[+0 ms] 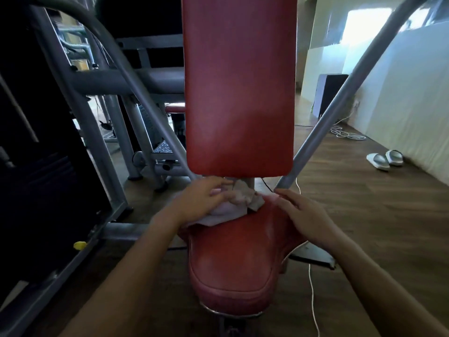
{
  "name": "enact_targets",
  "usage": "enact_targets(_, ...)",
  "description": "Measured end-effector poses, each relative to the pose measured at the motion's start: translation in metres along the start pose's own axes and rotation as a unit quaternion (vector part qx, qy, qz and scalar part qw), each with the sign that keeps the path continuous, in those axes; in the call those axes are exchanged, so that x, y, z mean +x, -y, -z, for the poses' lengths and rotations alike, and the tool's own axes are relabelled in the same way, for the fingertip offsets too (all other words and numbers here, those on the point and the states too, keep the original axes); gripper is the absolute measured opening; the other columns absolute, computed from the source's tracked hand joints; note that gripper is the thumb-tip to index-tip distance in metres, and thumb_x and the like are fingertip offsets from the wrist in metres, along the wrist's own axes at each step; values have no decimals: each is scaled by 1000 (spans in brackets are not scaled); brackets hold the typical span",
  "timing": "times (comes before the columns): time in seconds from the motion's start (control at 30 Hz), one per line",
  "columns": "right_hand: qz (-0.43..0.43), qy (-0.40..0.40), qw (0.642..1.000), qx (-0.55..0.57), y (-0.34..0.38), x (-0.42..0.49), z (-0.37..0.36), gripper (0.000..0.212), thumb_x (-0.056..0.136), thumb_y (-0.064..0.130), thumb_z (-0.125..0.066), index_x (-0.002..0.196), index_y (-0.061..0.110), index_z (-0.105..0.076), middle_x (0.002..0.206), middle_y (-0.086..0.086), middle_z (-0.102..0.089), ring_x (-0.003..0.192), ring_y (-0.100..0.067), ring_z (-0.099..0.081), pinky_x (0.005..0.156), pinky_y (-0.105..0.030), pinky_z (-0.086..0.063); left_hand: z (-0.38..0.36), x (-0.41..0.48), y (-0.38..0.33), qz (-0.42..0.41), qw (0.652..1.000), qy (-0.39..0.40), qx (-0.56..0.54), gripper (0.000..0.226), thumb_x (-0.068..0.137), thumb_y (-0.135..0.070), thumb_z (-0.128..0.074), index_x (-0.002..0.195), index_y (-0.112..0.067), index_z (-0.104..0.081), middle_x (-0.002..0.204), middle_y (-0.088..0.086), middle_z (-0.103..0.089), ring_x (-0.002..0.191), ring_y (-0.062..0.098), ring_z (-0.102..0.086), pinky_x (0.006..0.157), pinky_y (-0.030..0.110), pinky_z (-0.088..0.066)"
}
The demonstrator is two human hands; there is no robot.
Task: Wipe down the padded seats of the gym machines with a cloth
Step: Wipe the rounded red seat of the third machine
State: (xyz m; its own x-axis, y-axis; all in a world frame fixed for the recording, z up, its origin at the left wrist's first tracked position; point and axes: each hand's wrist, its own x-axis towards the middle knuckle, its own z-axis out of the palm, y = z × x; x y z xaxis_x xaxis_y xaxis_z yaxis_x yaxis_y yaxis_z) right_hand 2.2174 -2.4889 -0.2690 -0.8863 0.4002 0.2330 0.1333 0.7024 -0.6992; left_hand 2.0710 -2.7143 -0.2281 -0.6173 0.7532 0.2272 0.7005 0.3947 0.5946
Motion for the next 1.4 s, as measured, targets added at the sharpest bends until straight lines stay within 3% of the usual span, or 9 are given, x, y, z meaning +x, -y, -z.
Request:
enact_targets(0.17,38,18,999,2,7,5,-1,44,92,60,-47,130,41,-59,133,9,-64,126,-12,-56,112,-37,-37,-1,-37,21,125,989,-5,83,44,101,-56,-39,134,-35,-61,135,-10,-62,127,12,-54,110,37,-38)
enact_targets(0.27,98,110,989,23,28,13,-9,44,98,53,-48,141,42,-50,148,14,-49,134,0,-42,113,-10,-23,-16,-43,6,43,999,-10,-14,34,104,-46,-44,136,-45,-58,133,-27,-61,126,-8,-52,115,26,-36)
enact_targets(0.37,138,190,971,-41,37,19,-17,49,91,71,-38,137,54,-45,147,20,-49,137,-2,-42,117,-29,-31,-17,-44,0,77,984,-42,-153,27,104,-41,-49,122,-52,-66,127,-27,-65,125,-7,-55,113,25,-39)
enact_targets(0.5,131,146,977,-79,35,18,-5,36,91,61,-57,121,40,-58,125,19,-57,118,-7,-55,96,-28,-39,-15,-49,17,130,961,-176,-171,32,106,-33,-44,105,-49,-71,117,-19,-71,116,2,-62,111,40,-44)
enact_targets(0.63,117,32,985,-126,31,15,-17,34,84,61,-63,102,33,-54,107,17,-47,113,-14,-49,106,-39,-31,-25,-49,18,94,982,-153,-61,37,96,-30,-42,114,-20,-73,118,-12,-67,113,8,-60,105,26,-43)
enact_targets(0.83,118,-12,989,-89,27,14,-37,45,79,67,-65,110,36,-57,110,14,-49,99,-4,-47,75,-13,-25,-32,-51,29,95,985,-144,-30,35,108,-24,-40,133,-17,-64,141,-8,-52,128,-9,-33,106,8,-20)
enact_targets(0.93,142,46,981,-124,28,19,-34,66,77,82,-51,135,50,-51,140,27,-42,120,8,-39,98,2,-18,-39,-64,26,95,984,-151,-23,48,106,-40,-28,136,-22,-60,133,-20,-46,126,-18,-25,109,3,-10)
enact_targets(1.07,127,105,977,-136,38,31,-41,85,75,89,-39,142,39,-52,158,18,-37,148,0,-25,123,-35,-23,-34,-70,32,130,980,-148,-34,54,100,-39,-22,139,-24,-56,144,-18,-45,137,-14,-24,120,17,-13)
enact_targets(1.4,36,101,982,-154,75,27,-36,55,81,64,-52,114,23,-66,112,0,-65,96,-24,-58,84,-43,-50,-9,-65,26,210,973,-89,-26,52,101,-46,-30,137,-24,-60,149,-8,-52,145,4,-36,121,40,-32)
